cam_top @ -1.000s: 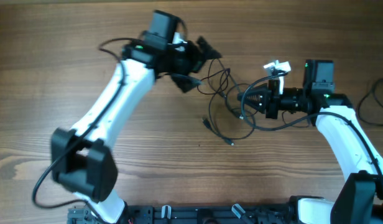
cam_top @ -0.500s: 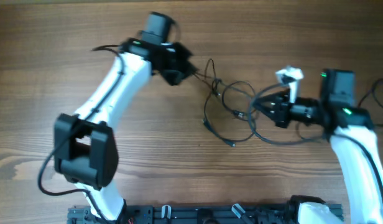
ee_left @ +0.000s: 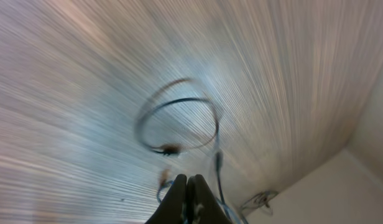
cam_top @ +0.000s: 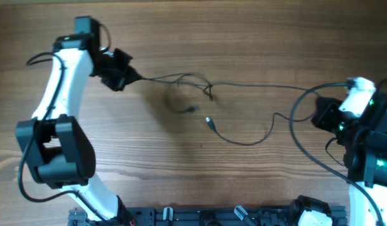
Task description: Untangle cables
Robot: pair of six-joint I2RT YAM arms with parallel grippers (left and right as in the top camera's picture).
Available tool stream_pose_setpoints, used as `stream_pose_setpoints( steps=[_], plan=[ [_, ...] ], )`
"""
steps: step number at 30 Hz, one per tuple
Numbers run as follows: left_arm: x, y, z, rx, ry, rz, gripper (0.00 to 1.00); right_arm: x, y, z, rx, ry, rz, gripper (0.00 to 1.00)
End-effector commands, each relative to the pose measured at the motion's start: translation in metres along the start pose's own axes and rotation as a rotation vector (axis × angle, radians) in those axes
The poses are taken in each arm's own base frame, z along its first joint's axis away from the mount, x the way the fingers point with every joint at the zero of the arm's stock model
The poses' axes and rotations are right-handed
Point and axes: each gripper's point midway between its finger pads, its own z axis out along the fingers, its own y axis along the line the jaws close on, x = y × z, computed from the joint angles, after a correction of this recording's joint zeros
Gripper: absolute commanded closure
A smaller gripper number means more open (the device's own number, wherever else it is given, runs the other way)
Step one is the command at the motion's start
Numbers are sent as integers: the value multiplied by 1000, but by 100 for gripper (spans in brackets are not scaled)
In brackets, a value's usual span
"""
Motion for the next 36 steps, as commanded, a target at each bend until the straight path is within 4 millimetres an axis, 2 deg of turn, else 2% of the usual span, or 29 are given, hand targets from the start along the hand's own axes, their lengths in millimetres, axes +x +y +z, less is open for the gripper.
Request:
stream_pose_setpoints(
  steps=[1,3,5,8,12,14,15,16,17,19,21,26,27,29,31,35,36],
  plan=[
    [-22,14,-13,5,-29,33,96,-13,-32,-9,181,-91,184,96],
    [-16,8,-14,42,9,86,96,-10,-30,-5,166,-67,187,96],
    [-13,6,-14,59,24,147,96,-2,-57,-6,320,-65,300,96],
    [-22,11,-18,55,2,163,96,9,-98,-20,569,-112,458,96],
    [-40,24,-31,68,-26,111,96,11,-100,-19,583,-99,453,96],
    [-45,28,-35,72,-33,97,96,4,-81,-8,453,-75,397,96],
    [-46,29,-35,70,-37,95,96,-1,-58,2,318,-45,296,96],
    [-47,30,-35,61,-44,95,96,-7,-22,12,109,-10,132,96],
    [-48,31,-34,48,-51,98,96,-6,11,15,-81,20,-8,96],
    [-47,32,-31,16,-65,111,96,8,51,14,-308,85,-119,95],
    [-44,31,-27,-9,-74,129,96,26,66,16,-360,147,-204,95],
    [-43,25,-17,-67,-125,192,95,82,121,27,-509,319,-442,95],
    [-42,23,-15,-69,-128,203,94,93,127,32,-509,353,-471,95],
    [-40,20,-12,-88,-141,224,94,129,134,52,-442,478,-514,96],
    [-41,23,-11,-110,-156,228,93,155,138,62,-393,563,-521,96],
    [-50,30,-14,-157,-201,226,92,207,151,71,-382,708,-594,95],
    [-51,31,-14,-166,-209,225,91,218,152,72,-369,726,-627,92]
  ],
)
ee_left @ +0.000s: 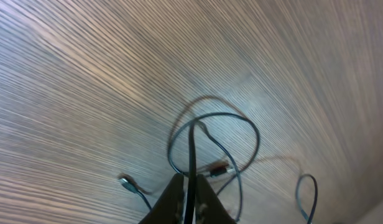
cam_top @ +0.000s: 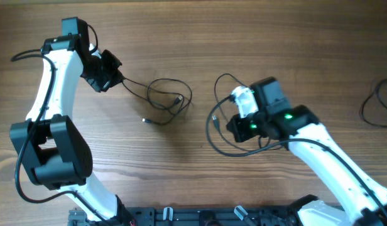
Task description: Untangle cables
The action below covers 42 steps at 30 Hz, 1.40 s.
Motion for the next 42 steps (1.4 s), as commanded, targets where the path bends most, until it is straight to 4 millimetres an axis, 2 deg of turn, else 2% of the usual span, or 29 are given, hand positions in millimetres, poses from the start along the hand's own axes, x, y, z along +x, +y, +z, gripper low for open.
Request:
stream_pose_setpoints(
  steps=[1,3,6,8,10,17,21,25,27,29,32,33,34,37,38,39,40,41,42],
  plan=[
    [-10,9,0,-59,-48,17,91,13,2,27,93,83,-28,89],
    [-10,9,0,-59,-48,17,90,13,-14,37,225,82,-1,89],
    [-10,9,0,-59,-48,17,89,6,-25,51,296,60,-2,71],
    [-10,9,0,-59,-48,17,89,2,-26,58,294,54,-3,30],
    [-10,9,0,-59,-48,17,89,-1,-28,65,292,47,-6,2],
    [-10,9,0,-59,-47,17,88,0,-35,94,292,75,-48,0],
    [-10,9,0,-59,-47,17,87,-7,-27,104,273,61,-199,0],
    [-10,9,0,-59,-47,17,85,-16,-27,109,284,40,-324,0],
    [-9,9,0,-59,-47,16,85,-10,-33,112,302,68,-334,5],
    [-9,9,0,-59,-47,16,85,0,-38,118,309,109,-324,18],
    [-9,9,0,-59,-47,16,82,16,-45,125,317,178,-314,52],
    [-9,9,0,-59,-47,16,81,20,-46,125,319,193,-311,76],
    [-9,9,0,-59,-47,16,80,22,-47,125,321,201,-305,96],
    [-8,10,0,-63,-42,15,73,13,-62,119,413,163,-202,96],
    [-7,11,0,-65,-39,14,67,5,-66,114,441,140,-170,96],
    [-6,11,0,-68,-35,12,46,-9,-69,105,448,107,-150,96],
    [-6,11,0,-68,-35,12,16,-22,-71,96,451,75,-132,96],
    [-6,11,0,-68,-35,12,0,-40,-76,80,459,36,-109,96],
    [-6,11,0,-68,-35,12,0,-52,-81,67,466,5,-89,96]
  ],
)
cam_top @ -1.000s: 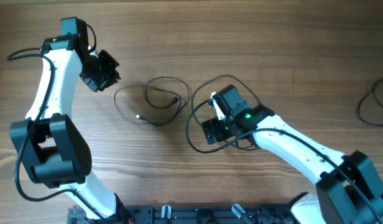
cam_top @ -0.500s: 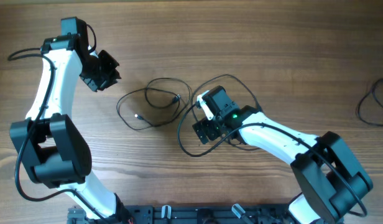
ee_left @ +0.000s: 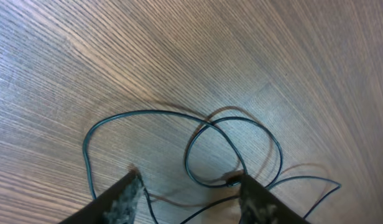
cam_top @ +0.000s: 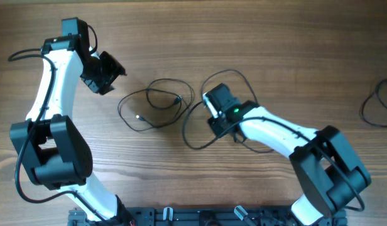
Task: Untangle cables
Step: 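Lift the strand with the right gripper and pull it up-right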
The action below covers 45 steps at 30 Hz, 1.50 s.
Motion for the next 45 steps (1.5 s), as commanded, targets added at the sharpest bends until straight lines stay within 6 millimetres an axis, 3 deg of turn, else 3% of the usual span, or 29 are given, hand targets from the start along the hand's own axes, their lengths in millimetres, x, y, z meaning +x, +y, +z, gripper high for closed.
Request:
stream_pose_setpoints(
  steps=[1,5,11,17,19,23,24,26,29,33,36,37,38,41,45],
  plan=[
    [-2,0,0,-7,-6,6,0,-39,-53,-32,91,-95,140,96],
    [-2,1,0,-7,-6,6,0,-87,-141,-99,182,-282,282,96],
    [-2,1,0,-7,-6,5,0,-124,-271,-171,365,-613,486,96],
    [-2,1,0,-7,-6,6,0,-117,-391,-221,552,-939,693,96],
    [-2,1,0,-7,-6,6,0,-104,-426,-225,606,-1009,748,96],
    [-2,1,0,-7,-6,6,0,-78,-488,-209,752,-1089,710,96],
    [-2,1,0,-7,-6,6,0,-77,-494,-201,785,-1084,641,96],
    [-2,1,0,-7,-6,6,0,-83,-496,-169,838,-1013,346,96],
    [-2,1,0,-7,-6,5,0,-92,-471,-99,857,-779,-245,96],
    [-2,1,0,-7,-6,6,0,-92,-445,-47,825,-674,-643,96],
    [-2,1,0,-7,-6,6,0,-84,-448,-35,822,-641,-633,91],
    [-2,1,0,-7,-6,6,0,-82,-451,-35,824,-635,-617,68],
    [-2,1,0,-7,-6,6,0,-81,-453,-35,826,-631,-596,0],
    [-2,1,0,-7,-6,6,0,-82,-460,-46,832,-647,-443,0],
    [-2,1,0,-7,-6,6,0,-91,-467,-86,849,-724,-244,0]
  ],
)
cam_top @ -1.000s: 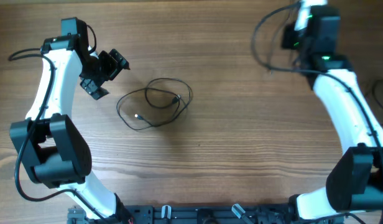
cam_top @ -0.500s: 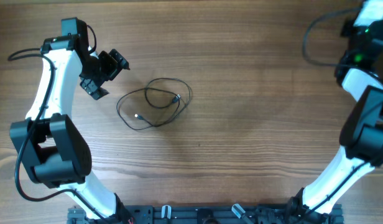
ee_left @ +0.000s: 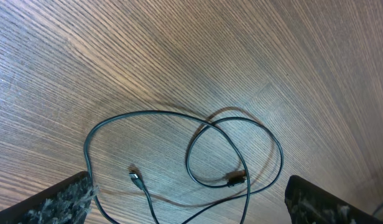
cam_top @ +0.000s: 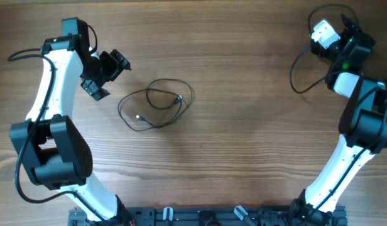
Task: Untangle cables
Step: 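Lift the strand with the right gripper and pull it up-right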
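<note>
One thin black cable [cam_top: 157, 104] lies in a loose coil on the wooden table [cam_top: 244, 144]. In the left wrist view this cable [ee_left: 179, 146] shows both plugs, one plug [ee_left: 135, 179] inside the coil and the other plug [ee_left: 236, 179] to its right. My left gripper [cam_top: 110, 76] hovers just left of the coil, open wide with nothing between its fingers [ee_left: 61, 199]. A second black cable [cam_top: 295, 70] hangs in loops at the far right corner from my right gripper [cam_top: 332, 41], which is shut on it.
The right arm [cam_top: 363, 113] stretches up along the right edge of the table. The left arm [cam_top: 52, 75] stands along the left side. A black rail [cam_top: 200, 216] runs along the front edge.
My right gripper has gone from beside the coil at the table's middle to the far right corner, with the second cable. The left gripper's fingers stand wider apart. The coil lies unmoved.
First the cables were stretched between both grippers with a tangle in the middle, my left gripper shut on one end. Then the left still held its cable beside a coil, the right at the centre. Then the left stood open. Now the two cables lie far apart.
</note>
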Robot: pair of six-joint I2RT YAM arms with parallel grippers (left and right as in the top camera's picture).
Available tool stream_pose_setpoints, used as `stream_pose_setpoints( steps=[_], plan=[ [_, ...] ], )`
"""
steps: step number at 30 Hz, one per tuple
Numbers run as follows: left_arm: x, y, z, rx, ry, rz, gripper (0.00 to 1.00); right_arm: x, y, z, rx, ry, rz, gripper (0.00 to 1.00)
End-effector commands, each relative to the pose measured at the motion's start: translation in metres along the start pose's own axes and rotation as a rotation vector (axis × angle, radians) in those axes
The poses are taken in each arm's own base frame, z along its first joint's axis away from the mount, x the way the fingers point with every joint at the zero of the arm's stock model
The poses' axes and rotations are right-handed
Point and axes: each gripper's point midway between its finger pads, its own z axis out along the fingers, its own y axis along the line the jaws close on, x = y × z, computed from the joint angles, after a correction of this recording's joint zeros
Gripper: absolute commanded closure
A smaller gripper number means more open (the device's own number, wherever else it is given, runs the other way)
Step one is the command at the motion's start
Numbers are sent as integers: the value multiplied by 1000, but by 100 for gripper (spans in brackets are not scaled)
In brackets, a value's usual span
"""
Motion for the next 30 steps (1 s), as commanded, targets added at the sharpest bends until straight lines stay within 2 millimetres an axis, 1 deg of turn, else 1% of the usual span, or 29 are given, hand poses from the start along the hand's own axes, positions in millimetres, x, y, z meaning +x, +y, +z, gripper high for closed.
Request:
stream_pose_setpoints(
  steps=[1,3,6,8,10,11,12,13,14,15,16,17,18,19,21,22,23,25,27,28,30],
  plan=[
    [-2,0,0,-4,-5,6,0,-29,-49,-15,97,-5,173,0],
    [-2,0,0,-4,-5,6,0,-50,-75,-33,102,-13,232,0],
    [-2,0,0,-4,-5,6,0,-75,-101,-58,100,-31,334,0],
    [-2,0,0,-4,-5,6,0,-104,-123,-86,81,-72,453,0],
    [-2,0,0,-4,-5,6,0,-122,-134,-108,57,-91,593,0],
    [-2,0,0,-4,-5,6,0,-134,-136,-122,18,-100,728,0],
    [-2,0,0,-4,-5,6,0,-146,-131,-136,-53,-111,869,0],
    [-2,0,0,-4,-5,6,0,-156,-124,-144,-121,-119,966,0],
    [-2,0,0,-4,-5,6,0,-167,-113,-153,-214,-122,1077,0],
    [-2,0,0,-4,-5,6,0,-181,-96,-163,-343,-115,1203,0],
    [-2,0,0,-4,-5,6,0,-197,-74,-173,-504,-96,1312,0],
    [-2,0,0,-4,-5,6,0,-210,-51,-182,-648,-67,1381,0],
    [-2,0,0,-4,-5,6,0,-219,-33,-188,-733,-37,1404,0],
    [-2,0,0,-4,-5,6,0,-226,-7,-194,-817,25,1419,0],
    [-2,0,0,-4,-5,6,0,-239,36,-204,-925,121,1413,0],
    [-2,0,0,-4,-5,6,0,-252,70,-215,-1010,185,1397,0],
    [-2,0,0,-4,-5,6,0,-259,95,-222,-1048,236,1371,0],
    [-2,0,0,-4,-5,6,0,-266,136,-230,-1046,352,1352,0],
    [-2,0,0,-4,-5,6,0,-265,190,-238,-948,570,1413,0],
    [-2,0,0,-4,-5,6,0,-267,210,-244,-928,640,1444,0],
    [-2,0,0,-4,-5,6,0,-276,243,-262,-953,755,1487,0]
  ],
)
